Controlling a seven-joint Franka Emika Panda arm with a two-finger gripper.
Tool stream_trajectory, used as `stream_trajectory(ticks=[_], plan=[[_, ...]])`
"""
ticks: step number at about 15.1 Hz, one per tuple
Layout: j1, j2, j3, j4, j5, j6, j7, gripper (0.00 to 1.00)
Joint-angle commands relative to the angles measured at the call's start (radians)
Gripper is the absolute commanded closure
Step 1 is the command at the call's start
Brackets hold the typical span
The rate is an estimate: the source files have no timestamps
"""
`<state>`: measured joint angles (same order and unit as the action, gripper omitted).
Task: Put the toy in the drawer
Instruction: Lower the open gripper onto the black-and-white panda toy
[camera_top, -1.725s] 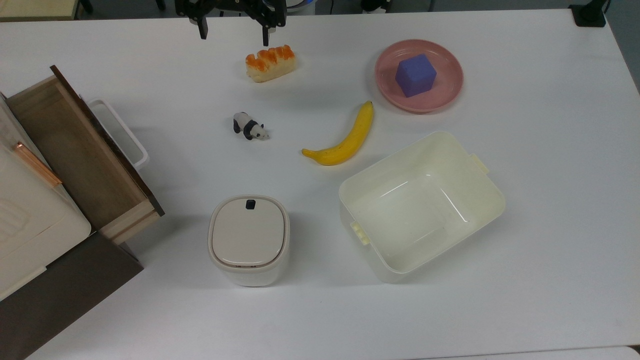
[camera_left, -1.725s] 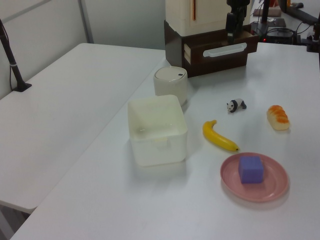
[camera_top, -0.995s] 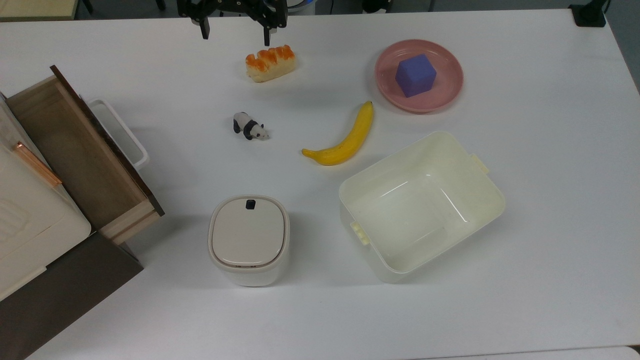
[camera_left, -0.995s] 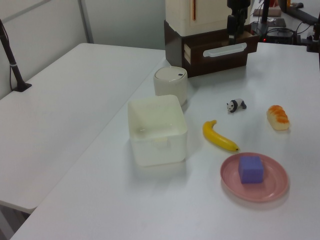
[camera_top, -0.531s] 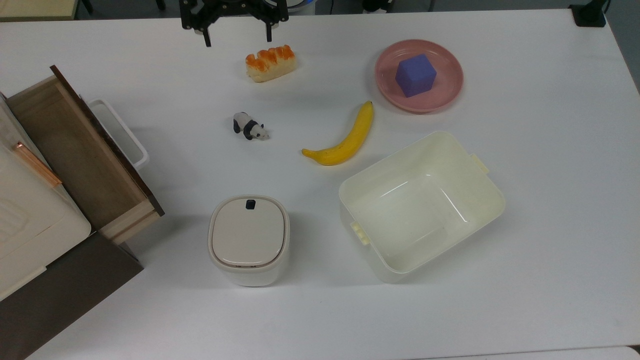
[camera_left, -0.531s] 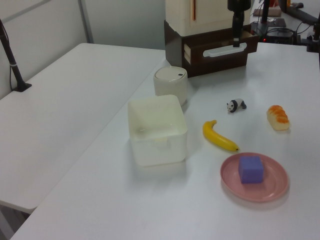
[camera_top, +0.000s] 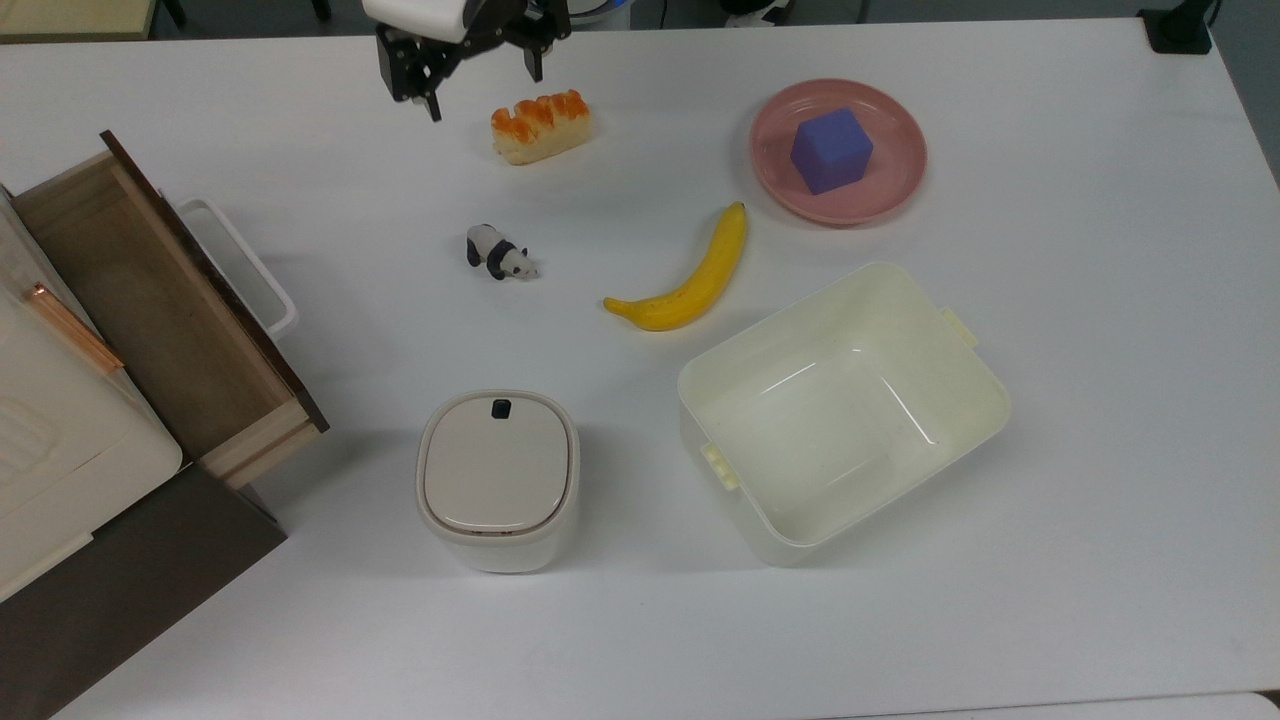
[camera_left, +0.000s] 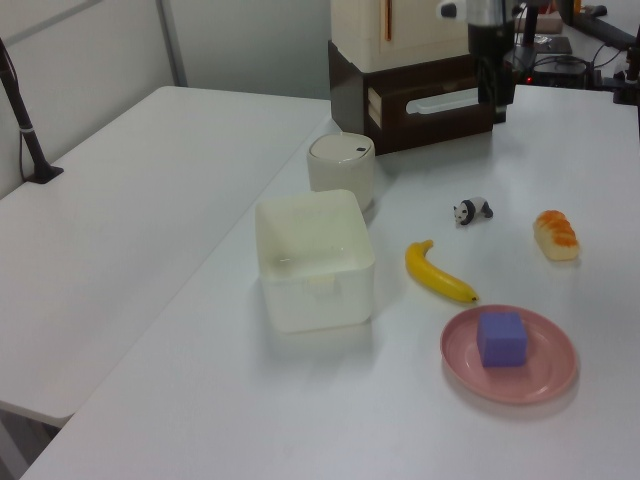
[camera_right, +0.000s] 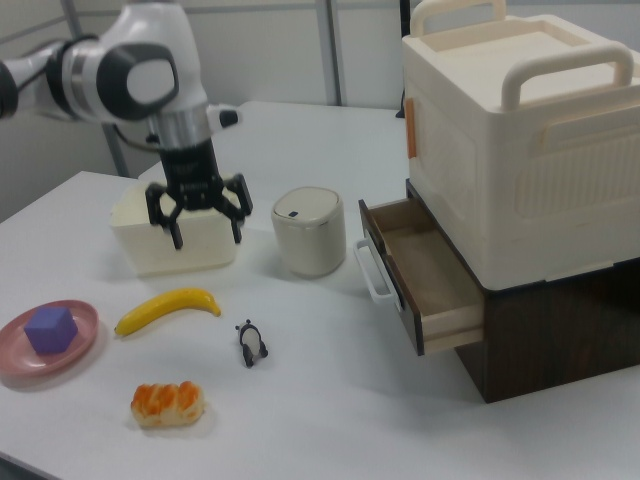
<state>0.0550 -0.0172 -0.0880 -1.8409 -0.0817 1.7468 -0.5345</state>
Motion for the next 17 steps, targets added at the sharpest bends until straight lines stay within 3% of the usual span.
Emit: stream_trajectory(ticks=[1,5,8,12,14,17], plan=[[0.012,-0.050,-0.006,-0.167,-0.049,0.129,-0.070,0.00],[0.014,0.005,-0.006,-0.268,-0.084,0.296,-0.073,0.00],[0.008,0.075,-0.006,-0.274,-0.102,0.367,-0.074,0.00],[0.002,0.184,-0.006,-0.270,-0.122,0.477,-0.088,0.08],[0.002,0.212,-0.006,-0.268,-0.153,0.499,-0.088,0.23],[0.002,0.223,-0.006,-0.265,-0.158,0.501,-0.100,0.59]])
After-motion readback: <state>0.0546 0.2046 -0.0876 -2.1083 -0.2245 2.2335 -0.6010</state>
